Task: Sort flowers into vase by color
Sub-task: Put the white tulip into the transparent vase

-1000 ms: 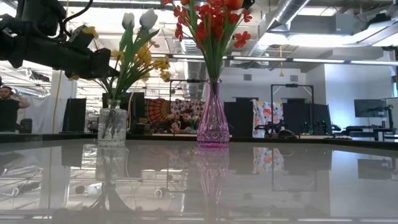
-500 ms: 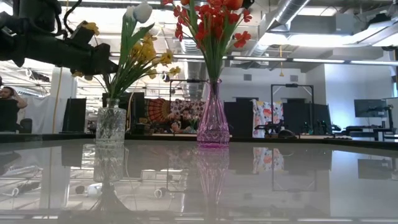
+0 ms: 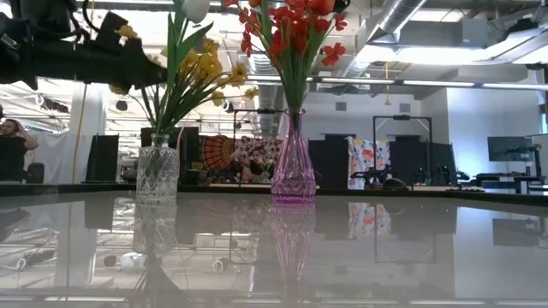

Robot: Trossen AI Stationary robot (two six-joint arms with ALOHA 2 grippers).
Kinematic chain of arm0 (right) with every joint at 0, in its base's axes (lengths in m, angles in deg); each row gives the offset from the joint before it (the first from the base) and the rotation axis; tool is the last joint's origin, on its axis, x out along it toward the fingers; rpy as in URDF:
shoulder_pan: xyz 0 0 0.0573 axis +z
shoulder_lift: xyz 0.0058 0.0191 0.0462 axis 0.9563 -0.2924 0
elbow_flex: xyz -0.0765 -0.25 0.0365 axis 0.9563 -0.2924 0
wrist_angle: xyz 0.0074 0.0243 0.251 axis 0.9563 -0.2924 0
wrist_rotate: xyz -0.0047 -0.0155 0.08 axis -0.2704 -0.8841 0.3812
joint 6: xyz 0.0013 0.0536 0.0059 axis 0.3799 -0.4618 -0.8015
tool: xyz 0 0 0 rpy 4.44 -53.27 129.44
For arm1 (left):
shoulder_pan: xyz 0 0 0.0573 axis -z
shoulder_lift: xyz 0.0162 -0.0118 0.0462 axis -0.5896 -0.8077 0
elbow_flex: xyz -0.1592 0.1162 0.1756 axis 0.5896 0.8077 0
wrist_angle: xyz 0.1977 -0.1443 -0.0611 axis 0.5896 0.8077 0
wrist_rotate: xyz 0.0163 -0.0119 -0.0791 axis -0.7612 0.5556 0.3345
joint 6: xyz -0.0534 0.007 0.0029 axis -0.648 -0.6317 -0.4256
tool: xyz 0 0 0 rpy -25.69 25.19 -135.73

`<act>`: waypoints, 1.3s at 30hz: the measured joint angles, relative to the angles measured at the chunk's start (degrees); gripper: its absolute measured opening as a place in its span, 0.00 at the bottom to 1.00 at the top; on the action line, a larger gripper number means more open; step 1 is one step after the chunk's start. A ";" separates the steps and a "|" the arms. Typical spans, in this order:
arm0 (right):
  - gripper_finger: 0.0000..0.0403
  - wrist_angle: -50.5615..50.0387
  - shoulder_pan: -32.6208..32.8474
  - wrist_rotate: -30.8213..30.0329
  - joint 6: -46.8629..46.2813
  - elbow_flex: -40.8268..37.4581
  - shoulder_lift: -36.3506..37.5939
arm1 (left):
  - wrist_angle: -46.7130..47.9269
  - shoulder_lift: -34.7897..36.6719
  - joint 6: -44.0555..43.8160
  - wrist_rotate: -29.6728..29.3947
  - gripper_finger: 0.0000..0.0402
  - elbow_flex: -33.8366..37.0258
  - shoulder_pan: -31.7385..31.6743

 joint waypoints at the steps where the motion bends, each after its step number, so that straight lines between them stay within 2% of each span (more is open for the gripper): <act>1: 0.66 0.00 -0.10 0.00 0.02 0.00 0.00 | -1.06 0.00 0.04 1.24 0.00 0.00 -0.02; 4: 0.66 -0.01 -0.35 0.00 0.01 0.00 0.00 | -3.77 0.00 0.11 3.65 0.00 0.00 0.00; 12: 0.66 -0.04 -0.41 0.00 0.36 0.00 0.00 | -6.12 0.00 0.15 3.58 0.00 -0.07 0.00; 17: 0.66 -0.09 -0.40 0.00 0.48 0.00 0.00 | -11.38 0.04 1.76 3.49 0.00 -0.15 -0.02; 22: 0.66 -0.09 -0.40 0.01 0.63 0.00 0.00 | -14.93 0.90 1.86 -0.16 0.00 -0.20 -0.02; 34: 0.66 -0.46 -0.40 0.02 1.36 0.00 0.00 | -13.97 8.34 1.44 -1.56 0.00 -3.36 -0.04; 39: 0.66 -0.46 -0.40 0.02 1.51 0.00 0.00 | -7.98 10.00 0.49 -1.54 0.00 -5.13 -0.04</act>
